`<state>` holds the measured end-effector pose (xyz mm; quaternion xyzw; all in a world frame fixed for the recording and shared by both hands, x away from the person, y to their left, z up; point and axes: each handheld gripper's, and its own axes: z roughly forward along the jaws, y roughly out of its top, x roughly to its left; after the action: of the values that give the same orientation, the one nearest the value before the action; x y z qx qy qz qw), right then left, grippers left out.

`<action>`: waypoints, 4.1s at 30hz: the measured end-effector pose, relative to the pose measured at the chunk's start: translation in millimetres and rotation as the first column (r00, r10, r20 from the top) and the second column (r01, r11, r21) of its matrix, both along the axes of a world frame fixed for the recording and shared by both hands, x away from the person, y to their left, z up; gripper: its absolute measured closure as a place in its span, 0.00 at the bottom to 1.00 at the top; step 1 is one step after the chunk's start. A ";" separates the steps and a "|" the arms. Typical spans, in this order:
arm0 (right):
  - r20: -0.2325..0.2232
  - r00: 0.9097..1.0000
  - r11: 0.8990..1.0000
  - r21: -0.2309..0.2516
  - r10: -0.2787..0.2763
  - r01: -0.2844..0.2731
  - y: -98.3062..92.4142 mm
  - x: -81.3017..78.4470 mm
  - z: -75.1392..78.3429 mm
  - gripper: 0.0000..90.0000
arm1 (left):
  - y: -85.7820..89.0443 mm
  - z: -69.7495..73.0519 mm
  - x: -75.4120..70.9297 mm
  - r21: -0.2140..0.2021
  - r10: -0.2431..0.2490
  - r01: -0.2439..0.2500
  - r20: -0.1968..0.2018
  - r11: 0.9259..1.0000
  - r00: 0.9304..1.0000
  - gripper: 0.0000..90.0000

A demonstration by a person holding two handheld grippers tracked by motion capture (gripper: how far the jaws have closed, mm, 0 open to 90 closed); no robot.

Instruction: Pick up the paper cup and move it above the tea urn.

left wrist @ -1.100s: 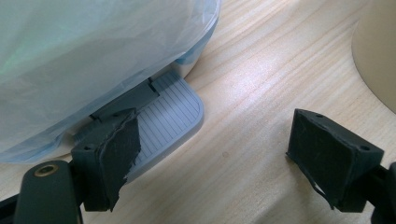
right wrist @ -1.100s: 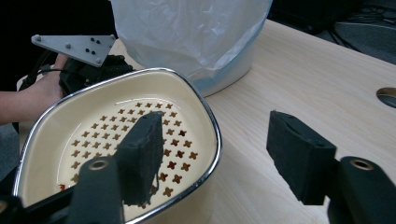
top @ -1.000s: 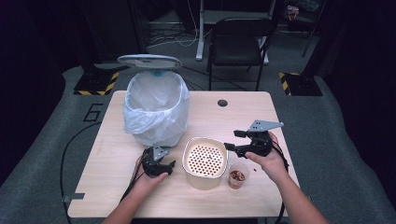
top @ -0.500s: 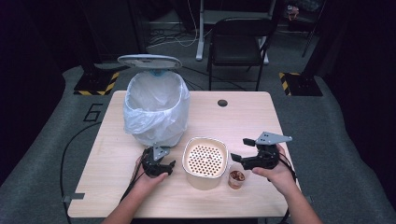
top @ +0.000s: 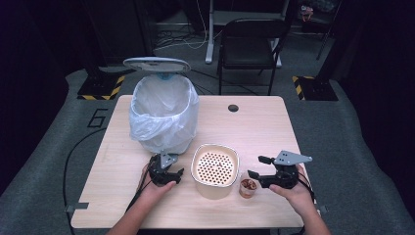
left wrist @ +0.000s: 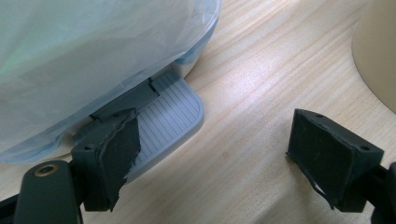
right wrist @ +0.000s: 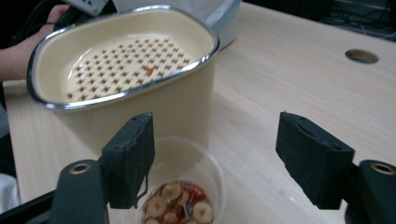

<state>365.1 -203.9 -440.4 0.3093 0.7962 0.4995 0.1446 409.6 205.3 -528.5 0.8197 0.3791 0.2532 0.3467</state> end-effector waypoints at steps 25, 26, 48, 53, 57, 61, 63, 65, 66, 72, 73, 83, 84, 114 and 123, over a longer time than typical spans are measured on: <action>-0.041 0.995 0.995 -0.036 0.093 -0.094 18.7 -14.5 -28.2 0.08 | 0.0 0.0 0.0 0.000 0.000 0.000 0.000 1.000 1.000 0.18; -0.041 0.995 0.995 -0.041 0.092 -0.094 19.2 -14.7 -29.8 0.08 | 0.0 0.0 0.0 0.000 0.000 0.000 0.000 1.000 1.000 0.18; -0.043 0.994 0.991 -0.090 0.100 -0.104 23.6 -12.2 -48.9 0.23 | 0.2 0.5 0.0 0.003 -0.001 0.001 -0.006 1.000 1.000 0.18; -0.032 0.994 0.989 -0.099 0.103 -0.106 23.7 -11.8 -49.4 0.27 | 0.0 0.0 0.0 0.000 0.000 0.000 0.000 1.000 1.000 0.18; -0.028 0.994 0.989 -0.103 0.105 -0.107 24.0 -11.9 -49.7 0.28 | 0.2 0.5 0.0 0.003 -0.001 0.001 -0.006 1.000 1.000 0.18; -0.022 0.994 0.988 -0.109 0.105 -0.107 24.1 -12.2 -49.8 0.30 | 0.2 0.5 0.0 0.003 -0.001 0.001 -0.005 1.000 1.000 0.18; -0.018 0.994 0.987 -0.116 0.106 -0.108 24.0 -12.1 -49.8 0.33 | 0.2 0.5 0.0 0.003 -0.001 0.001 -0.005 1.000 1.000 0.18; -0.016 0.994 0.987 -0.115 0.110 -0.111 23.8 -12.0 -49.8 0.34 | 0.1 0.4 0.0 0.003 -0.001 0.001 -0.005 1.000 1.000 0.18; -0.016 0.994 0.987 -0.115 0.110 -0.111 23.8 -12.0 -49.8 0.34 | 0.1 0.4 0.0 0.003 -0.001 0.001 -0.005 1.000 1.000 0.18; -0.013 0.993 0.986 -0.119 0.119 -0.120 22.6 -11.8 -49.3 0.38 | 0.2 0.5 0.0 0.003 -0.001 0.001 -0.006 1.000 1.000 0.18; -0.013 0.993 0.986 -0.119 0.119 -0.120 22.6 -11.8 -49.3 0.38 | 0.2 0.5 0.0 0.003 -0.001 0.001 -0.005 1.000 1.000 0.18; -0.012 0.992 0.984 -0.127 0.127 -0.128 23.0 -10.4 -47.9 0.40 | 0.2 0.5 0.0 0.003 -0.001 0.001 -0.005 1.000 1.000 0.18; -0.012 0.992 0.984 -0.127 0.127 -0.128 23.0 -10.4 -47.9 0.40 | 0.2 0.5 0.0 0.004 -0.002 0.002 -0.006 1.000 1.000 0.18; 0.024 0.995 0.987 -0.129 0.094 -0.090 6.5 7.5 -8.3 0.43 | 0.2 0.5 0.0 0.003 -0.001 0.001 -0.006 1.000 1.000 0.18; 0.047 0.997 0.988 -0.141 0.065 -0.058 -0.4 27.9 13.7 0.44 | 0.2 0.4 0.0 0.003 -0.001 0.001 -0.005 1.000 1.000 0.18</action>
<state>393.0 -204.3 -426.7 0.2608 0.8343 0.4548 0.1706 409.6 205.5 -528.0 0.8211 0.3793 0.2514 0.3446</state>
